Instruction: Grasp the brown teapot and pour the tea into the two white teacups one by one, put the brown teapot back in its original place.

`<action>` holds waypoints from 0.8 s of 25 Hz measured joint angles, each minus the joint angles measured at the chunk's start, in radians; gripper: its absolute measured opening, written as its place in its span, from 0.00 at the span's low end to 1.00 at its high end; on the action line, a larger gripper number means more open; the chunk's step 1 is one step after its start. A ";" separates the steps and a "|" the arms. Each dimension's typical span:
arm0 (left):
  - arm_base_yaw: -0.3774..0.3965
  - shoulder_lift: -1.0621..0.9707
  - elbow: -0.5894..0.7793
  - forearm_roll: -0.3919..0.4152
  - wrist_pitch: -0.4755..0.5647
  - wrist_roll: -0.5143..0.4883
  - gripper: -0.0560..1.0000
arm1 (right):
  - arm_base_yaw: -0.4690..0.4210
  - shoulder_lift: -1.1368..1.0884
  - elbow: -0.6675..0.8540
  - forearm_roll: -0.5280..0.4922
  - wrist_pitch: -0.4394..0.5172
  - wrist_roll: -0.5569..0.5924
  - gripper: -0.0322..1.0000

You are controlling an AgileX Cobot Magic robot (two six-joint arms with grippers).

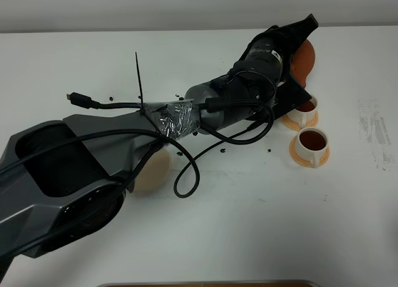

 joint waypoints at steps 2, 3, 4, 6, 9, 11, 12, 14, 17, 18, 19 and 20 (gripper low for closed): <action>0.000 0.000 0.000 0.006 0.000 0.000 0.17 | 0.000 0.000 0.000 0.000 0.000 0.000 0.25; 0.000 0.002 0.000 0.007 0.000 0.000 0.17 | 0.000 0.000 0.000 0.000 0.000 0.000 0.25; 0.000 0.003 0.000 0.008 0.001 0.000 0.17 | 0.000 0.000 0.000 0.000 0.000 0.000 0.25; 0.000 0.005 0.000 0.009 0.001 0.000 0.17 | 0.000 0.000 0.000 0.000 0.000 0.000 0.25; 0.000 0.005 0.000 0.025 0.000 -0.001 0.17 | 0.000 0.000 0.000 0.000 0.000 0.000 0.25; 0.000 0.005 0.000 0.032 0.000 0.000 0.17 | 0.000 0.000 0.000 0.000 0.000 0.000 0.25; 0.000 0.005 0.000 0.033 0.000 0.000 0.17 | 0.000 0.000 0.000 0.000 0.000 0.000 0.25; 0.000 0.005 0.000 0.034 0.000 0.000 0.17 | 0.000 0.000 0.000 0.000 0.000 0.000 0.25; 0.000 0.006 0.000 0.039 -0.002 0.001 0.17 | 0.000 0.000 0.000 0.000 0.000 0.000 0.25; 0.000 0.007 0.000 0.041 -0.003 0.001 0.17 | 0.000 0.000 0.000 0.000 0.000 0.000 0.25; 0.000 0.007 0.000 0.042 -0.005 0.002 0.17 | 0.000 0.000 0.000 0.000 0.000 0.000 0.25; 0.000 0.009 0.000 0.047 -0.007 0.002 0.17 | 0.000 0.000 0.000 0.000 0.000 0.000 0.25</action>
